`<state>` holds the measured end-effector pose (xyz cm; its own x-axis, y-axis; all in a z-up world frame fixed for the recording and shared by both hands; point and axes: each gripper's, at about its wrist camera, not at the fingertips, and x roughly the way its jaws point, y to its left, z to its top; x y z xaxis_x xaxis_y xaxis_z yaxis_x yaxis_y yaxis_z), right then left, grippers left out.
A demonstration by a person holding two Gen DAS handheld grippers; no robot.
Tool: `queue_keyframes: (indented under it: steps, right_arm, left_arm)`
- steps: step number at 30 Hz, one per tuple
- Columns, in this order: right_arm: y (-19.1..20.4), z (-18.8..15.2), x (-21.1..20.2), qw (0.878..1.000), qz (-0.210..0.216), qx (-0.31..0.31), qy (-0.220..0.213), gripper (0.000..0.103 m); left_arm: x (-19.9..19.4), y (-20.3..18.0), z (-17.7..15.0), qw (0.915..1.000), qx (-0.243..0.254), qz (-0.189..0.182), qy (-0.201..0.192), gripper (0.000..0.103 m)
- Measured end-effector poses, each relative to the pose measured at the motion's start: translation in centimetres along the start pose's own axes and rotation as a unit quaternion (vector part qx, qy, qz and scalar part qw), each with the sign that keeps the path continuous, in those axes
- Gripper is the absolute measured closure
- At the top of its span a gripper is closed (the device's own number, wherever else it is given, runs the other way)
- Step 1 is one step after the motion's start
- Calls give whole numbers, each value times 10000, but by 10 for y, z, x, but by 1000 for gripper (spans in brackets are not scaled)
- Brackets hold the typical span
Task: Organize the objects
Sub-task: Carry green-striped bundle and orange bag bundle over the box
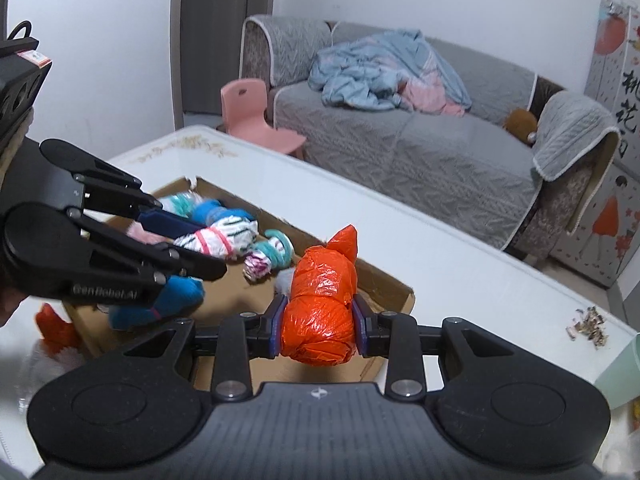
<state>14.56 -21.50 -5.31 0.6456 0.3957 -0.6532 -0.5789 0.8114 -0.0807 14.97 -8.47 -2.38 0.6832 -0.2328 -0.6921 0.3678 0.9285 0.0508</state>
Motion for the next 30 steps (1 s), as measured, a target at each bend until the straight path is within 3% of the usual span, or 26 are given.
queue_keyframes:
  steps: [16,30]
  right_arm:
    - [-14,-11,49,9983,7,-93,579,73]
    - [-23,-6,67,9972,92,-283,691,73]
  left_arm:
    - [52,2,-4,9991,11,-7,428,67]
    - [83,5,1,9977,-111,2,665,67]
